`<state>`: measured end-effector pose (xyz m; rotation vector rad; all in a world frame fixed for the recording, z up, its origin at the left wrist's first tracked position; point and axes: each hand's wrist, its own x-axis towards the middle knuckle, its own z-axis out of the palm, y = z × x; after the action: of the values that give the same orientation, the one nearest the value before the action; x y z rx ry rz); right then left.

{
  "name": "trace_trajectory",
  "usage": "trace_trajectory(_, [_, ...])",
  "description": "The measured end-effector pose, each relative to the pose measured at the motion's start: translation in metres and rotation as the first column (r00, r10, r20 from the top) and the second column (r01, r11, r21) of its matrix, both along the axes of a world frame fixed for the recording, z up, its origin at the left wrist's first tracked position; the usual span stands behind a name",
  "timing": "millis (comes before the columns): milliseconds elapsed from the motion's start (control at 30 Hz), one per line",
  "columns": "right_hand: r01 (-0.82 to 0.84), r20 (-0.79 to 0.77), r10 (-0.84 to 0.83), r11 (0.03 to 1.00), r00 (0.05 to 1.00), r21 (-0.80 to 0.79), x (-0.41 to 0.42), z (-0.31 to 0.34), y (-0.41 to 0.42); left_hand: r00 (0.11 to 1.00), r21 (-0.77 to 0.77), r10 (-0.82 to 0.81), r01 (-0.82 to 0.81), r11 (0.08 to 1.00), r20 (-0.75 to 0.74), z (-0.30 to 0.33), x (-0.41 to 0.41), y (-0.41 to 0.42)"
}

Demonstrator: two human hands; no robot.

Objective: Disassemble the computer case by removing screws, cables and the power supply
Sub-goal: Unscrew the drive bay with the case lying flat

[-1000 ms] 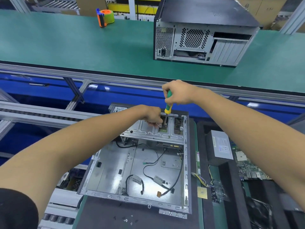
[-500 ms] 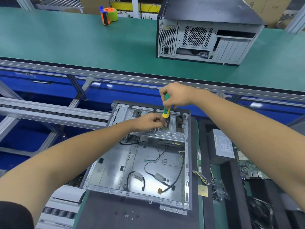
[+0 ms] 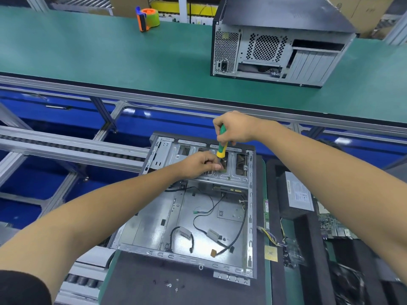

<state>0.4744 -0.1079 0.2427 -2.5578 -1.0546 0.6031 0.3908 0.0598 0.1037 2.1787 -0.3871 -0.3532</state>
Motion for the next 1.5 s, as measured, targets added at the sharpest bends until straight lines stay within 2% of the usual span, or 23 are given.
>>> trace_trajectory(200, [-0.004, 0.012, 0.004, 1.000, 1.000, -0.003, -0.001, 0.002, 0.002, 1.000, -0.064, 0.018, -0.016, 0.998, 0.025, -0.006, -0.001, 0.001])
trace_trajectory(533, [-0.015, 0.042, 0.015, 1.000, 0.999, -0.019, -0.007, 0.004, 0.007, 1.000, 0.025, -0.004, 0.004, 1.000, 0.015, -0.008, 0.001, 0.004])
trace_trajectory(667, [-0.062, 0.145, 0.086, 0.985, 0.986, -0.159, -0.014, 0.010, 0.013, 0.995, 0.028, -0.040, 0.038, 0.999, 0.088, -0.007, -0.005, 0.002])
trace_trajectory(833, [-0.164, 0.186, 0.227, 0.939, 0.956, -0.302, -0.018, 0.019, 0.017, 0.985, 0.010, -0.013, 0.012, 1.000, 0.173, -0.009, -0.015, -0.001])
trace_trajectory(1000, [-0.359, -0.016, 0.370, 0.890, 0.929, -0.280, -0.025, 0.028, 0.022, 0.982, -0.001, 0.096, -0.097, 0.995, 0.164, -0.016, -0.020, -0.006])
trace_trajectory(1133, [-0.394, 0.014, 0.410, 0.884, 0.912, -0.253, -0.029, 0.025, 0.023, 0.981, -0.064, 0.163, -0.157, 0.986, 0.102, -0.019, -0.020, -0.005])
trace_trajectory(1233, [-0.404, 0.081, 0.444, 0.866, 0.893, -0.294, -0.033, 0.024, 0.024, 0.980, -0.055, 0.179, -0.175, 0.983, 0.081, -0.020, -0.018, -0.004])
trace_trajectory(1300, [-0.379, 0.098, 0.430, 0.866, 0.898, -0.325, -0.034, 0.026, 0.022, 0.979, -0.052, 0.171, -0.166, 0.985, 0.113, -0.024, -0.019, -0.003])
trace_trajectory(1367, [-0.266, 0.122, 0.329, 0.892, 0.936, -0.365, -0.035, 0.029, 0.021, 0.976, -0.065, 0.179, -0.173, 0.983, 0.121, -0.023, -0.020, -0.005])
trace_trajectory(1433, [-0.124, 0.261, 0.318, 0.817, 0.911, -0.564, -0.036, 0.034, 0.022, 0.975, -0.046, 0.179, -0.174, 0.984, 0.129, -0.021, -0.020, -0.008])
trace_trajectory(1500, [-0.075, 0.272, 0.327, 0.752, 0.905, -0.655, -0.037, 0.034, 0.023, 0.981, -0.027, 0.161, -0.159, 0.987, 0.106, -0.021, -0.019, -0.008])
